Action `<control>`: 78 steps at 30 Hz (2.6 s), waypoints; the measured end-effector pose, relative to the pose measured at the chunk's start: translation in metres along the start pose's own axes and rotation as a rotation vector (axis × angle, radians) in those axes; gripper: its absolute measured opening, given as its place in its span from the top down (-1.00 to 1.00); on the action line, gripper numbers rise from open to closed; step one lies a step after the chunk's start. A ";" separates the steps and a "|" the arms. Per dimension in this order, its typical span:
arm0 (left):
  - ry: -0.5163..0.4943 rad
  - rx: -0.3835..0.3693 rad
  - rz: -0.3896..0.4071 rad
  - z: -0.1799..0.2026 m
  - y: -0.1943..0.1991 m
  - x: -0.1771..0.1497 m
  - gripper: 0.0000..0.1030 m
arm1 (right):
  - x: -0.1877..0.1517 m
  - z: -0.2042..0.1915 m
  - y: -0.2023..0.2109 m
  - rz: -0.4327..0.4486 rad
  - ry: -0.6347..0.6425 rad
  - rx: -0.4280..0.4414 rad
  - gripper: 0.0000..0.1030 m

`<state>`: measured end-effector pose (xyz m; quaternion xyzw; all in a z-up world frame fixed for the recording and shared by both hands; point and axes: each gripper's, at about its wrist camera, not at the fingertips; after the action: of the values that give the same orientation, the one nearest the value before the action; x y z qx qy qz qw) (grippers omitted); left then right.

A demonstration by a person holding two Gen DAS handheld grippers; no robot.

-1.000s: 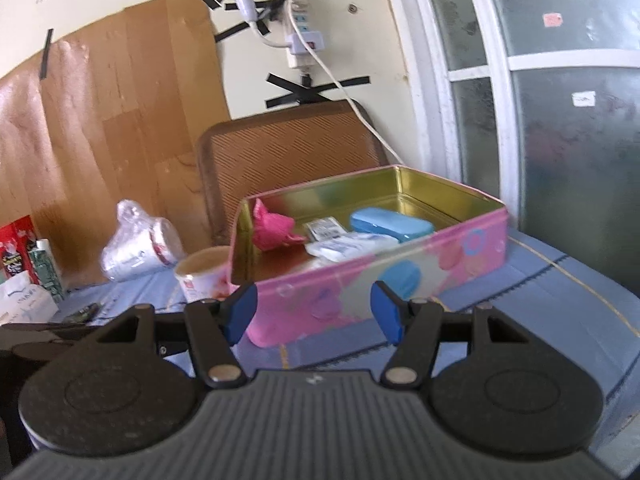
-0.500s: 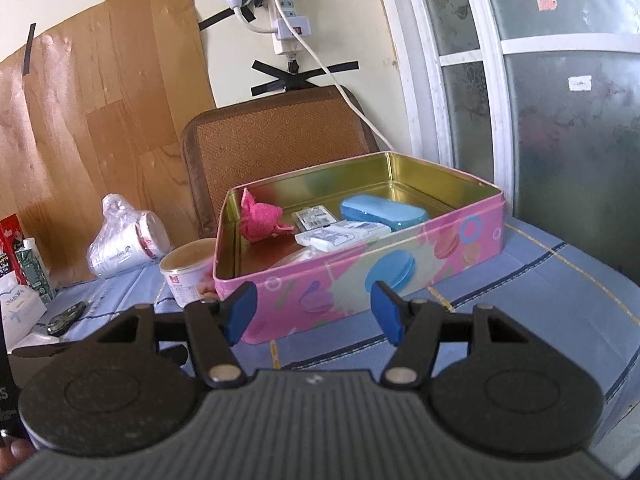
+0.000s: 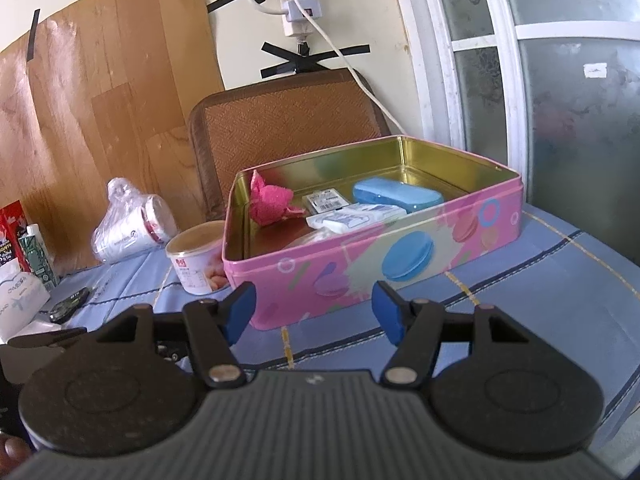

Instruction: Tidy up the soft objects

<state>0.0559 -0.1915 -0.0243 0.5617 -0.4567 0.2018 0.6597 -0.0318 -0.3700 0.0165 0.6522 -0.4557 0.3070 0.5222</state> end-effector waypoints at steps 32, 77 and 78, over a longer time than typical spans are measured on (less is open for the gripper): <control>0.001 0.003 0.001 0.002 0.000 -0.001 -0.03 | -0.007 0.008 -0.013 -0.052 -0.016 0.022 -0.31; 0.180 0.197 0.144 -0.111 0.059 -0.014 -0.43 | -0.005 -0.053 -0.024 -0.120 0.226 0.282 -0.35; 0.201 0.256 0.151 -0.127 0.064 -0.018 -0.43 | -0.004 -0.066 -0.032 -0.152 0.248 0.325 -0.35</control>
<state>0.0448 -0.0517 0.0023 0.5820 -0.3999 0.3625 0.6083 0.0006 -0.3042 0.0173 0.7175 -0.2819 0.4141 0.4840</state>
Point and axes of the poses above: each gripper's, at about its wrist camera, not at the fingertips, and y roughly against the way its jaws point, z to its right, x to its top, and after that the axes turned 8 degrees about x, right-handed
